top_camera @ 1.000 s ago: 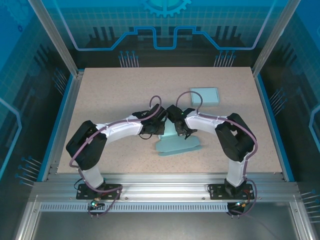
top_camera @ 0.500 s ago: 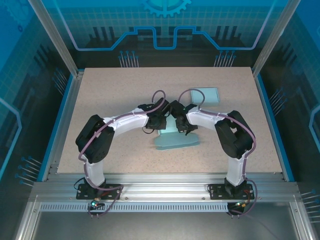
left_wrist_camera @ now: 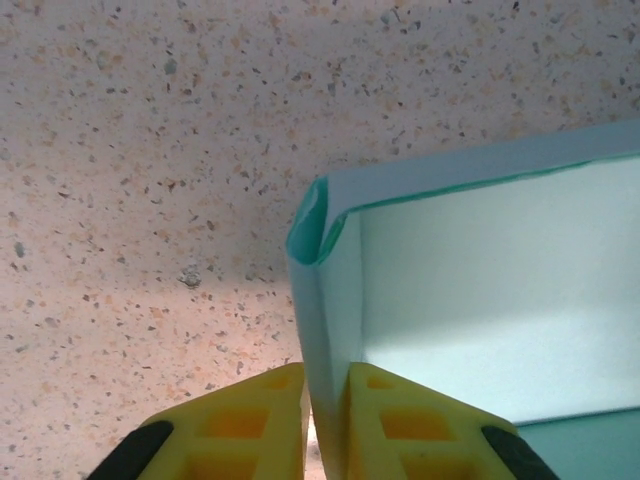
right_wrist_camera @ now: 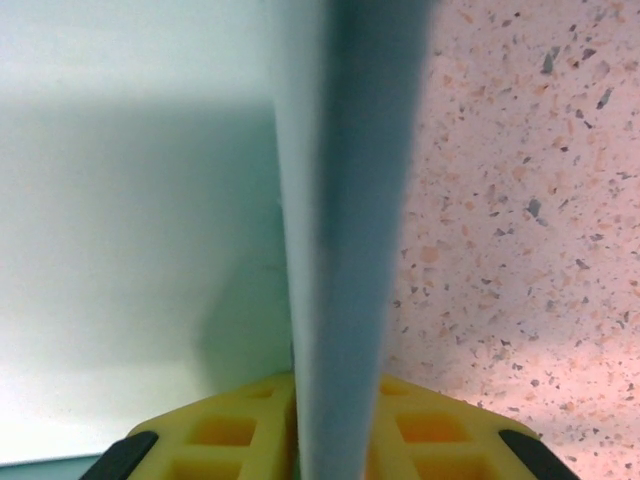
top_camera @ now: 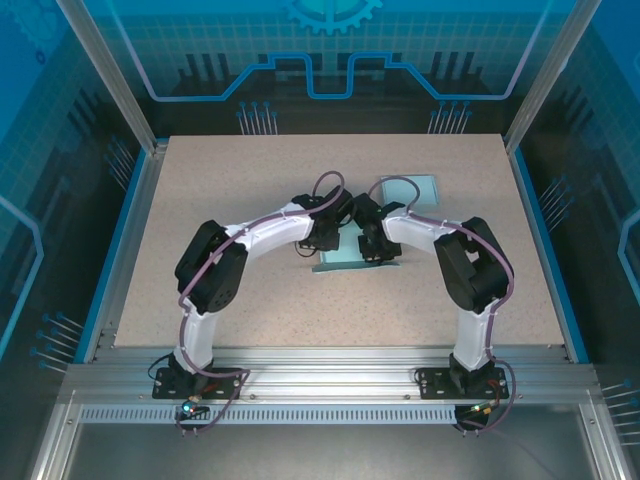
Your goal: Fold the paper box
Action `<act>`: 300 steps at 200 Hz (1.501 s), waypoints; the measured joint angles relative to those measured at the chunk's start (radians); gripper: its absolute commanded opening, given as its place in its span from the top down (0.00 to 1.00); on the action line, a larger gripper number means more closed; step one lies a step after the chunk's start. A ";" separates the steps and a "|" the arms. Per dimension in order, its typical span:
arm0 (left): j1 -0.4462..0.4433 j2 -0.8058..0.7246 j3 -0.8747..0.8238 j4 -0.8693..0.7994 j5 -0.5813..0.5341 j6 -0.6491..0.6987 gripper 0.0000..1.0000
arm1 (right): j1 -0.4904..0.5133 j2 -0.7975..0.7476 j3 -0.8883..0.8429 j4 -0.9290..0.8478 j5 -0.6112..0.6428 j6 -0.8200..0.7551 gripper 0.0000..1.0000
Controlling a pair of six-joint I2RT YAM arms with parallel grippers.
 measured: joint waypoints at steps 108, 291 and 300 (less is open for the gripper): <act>0.000 -0.152 -0.194 0.097 0.018 0.024 0.25 | 0.068 0.014 0.013 -0.014 0.096 -0.050 0.80; 0.158 -0.972 -0.727 0.260 -0.089 -0.042 0.01 | 0.231 0.306 0.360 -0.396 0.290 -0.175 1.00; 0.163 -0.973 -0.734 0.263 -0.090 -0.042 0.01 | 0.241 0.307 0.360 -0.399 0.289 -0.196 1.00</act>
